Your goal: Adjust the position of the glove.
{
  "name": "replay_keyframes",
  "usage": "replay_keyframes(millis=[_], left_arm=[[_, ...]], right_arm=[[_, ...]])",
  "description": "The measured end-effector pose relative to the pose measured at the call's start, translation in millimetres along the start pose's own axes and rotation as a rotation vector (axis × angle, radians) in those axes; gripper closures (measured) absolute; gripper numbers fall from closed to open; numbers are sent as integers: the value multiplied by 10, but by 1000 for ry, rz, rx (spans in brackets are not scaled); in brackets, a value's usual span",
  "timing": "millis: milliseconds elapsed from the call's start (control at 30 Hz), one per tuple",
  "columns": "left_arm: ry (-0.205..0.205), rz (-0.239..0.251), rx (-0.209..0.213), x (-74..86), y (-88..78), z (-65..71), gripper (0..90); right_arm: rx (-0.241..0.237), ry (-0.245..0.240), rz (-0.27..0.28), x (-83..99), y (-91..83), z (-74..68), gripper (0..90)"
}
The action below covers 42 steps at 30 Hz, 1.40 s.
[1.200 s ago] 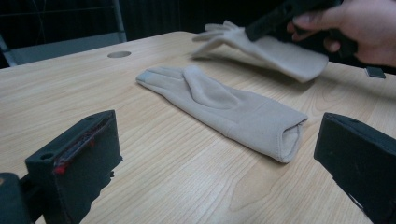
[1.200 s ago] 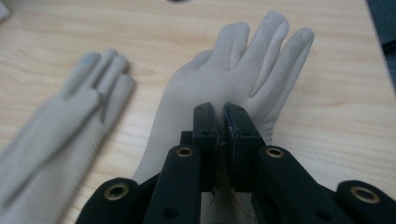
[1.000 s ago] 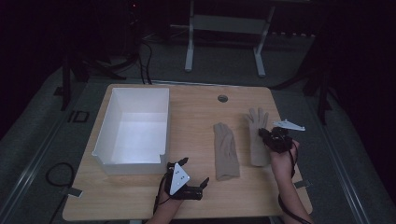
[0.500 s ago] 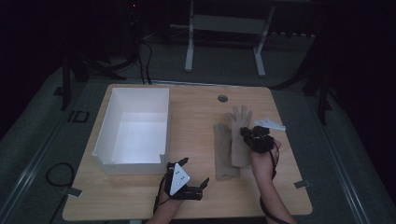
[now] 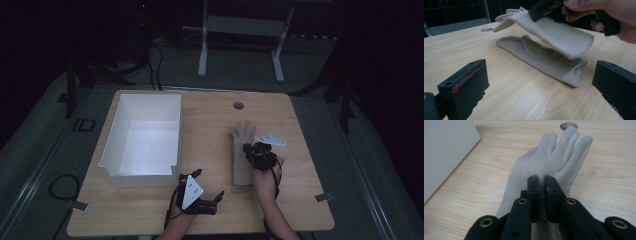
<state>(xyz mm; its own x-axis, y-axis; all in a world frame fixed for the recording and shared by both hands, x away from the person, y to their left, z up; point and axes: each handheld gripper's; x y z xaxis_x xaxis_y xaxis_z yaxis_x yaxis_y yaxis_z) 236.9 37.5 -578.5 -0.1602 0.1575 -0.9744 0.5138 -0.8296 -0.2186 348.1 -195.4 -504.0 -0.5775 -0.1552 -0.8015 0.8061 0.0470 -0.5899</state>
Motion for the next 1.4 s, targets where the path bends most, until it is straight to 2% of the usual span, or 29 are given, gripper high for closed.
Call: replay_keyframes(millis=[133,433,700,767,867,1033,1067,1133,1200,1267,1300,1400], left_arm=[[1,-1,-1,0,0,1,7],[2,-2,-2,-1,0,3,7],[8,-3,0,-1,3,8,7],[12,-5,3,-1,4,10,7],[14,-5,5,-1,5,13,7],[6,-3,11,-1,1,2,8],[5,-3,12,0,0,0,8],[0,-2,15,-1,1,-7,8],[-15,-5,19,-3,4,-17,8],[-63,-27,33,-9,3,-33,8],[-70,-31,27,-11,4,-38,8],[-60,-34,12,-13,14,-34,8]], right_arm=[[6,-16,-28,75,72,-10,836],[-12,-16,-85,226,176,-23,826],[-25,-41,-106,288,247,-45,787],[-34,-39,-105,286,244,-31,737],[-52,-47,-86,271,206,-3,575],[-86,-71,-47,216,127,56,379],[-122,-74,-40,193,113,84,335],[-146,-95,-45,170,96,127,246],[-199,-96,-32,158,81,183,191],[-223,-97,0,160,68,245,146],[-230,-125,15,158,64,275,145],[-263,-150,40,152,61,383,165]])
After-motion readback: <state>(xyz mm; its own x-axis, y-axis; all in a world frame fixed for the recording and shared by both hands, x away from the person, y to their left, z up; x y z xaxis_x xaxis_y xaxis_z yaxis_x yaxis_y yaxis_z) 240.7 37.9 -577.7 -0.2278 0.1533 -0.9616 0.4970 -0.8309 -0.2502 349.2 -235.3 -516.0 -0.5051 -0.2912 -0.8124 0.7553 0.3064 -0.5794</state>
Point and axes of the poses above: each handheld gripper's, and its own axes: y roughly forward along the jaws, x roughly out of its underside, z roughly to its right, and after that the axes turned 15 degrees about x, right-handed
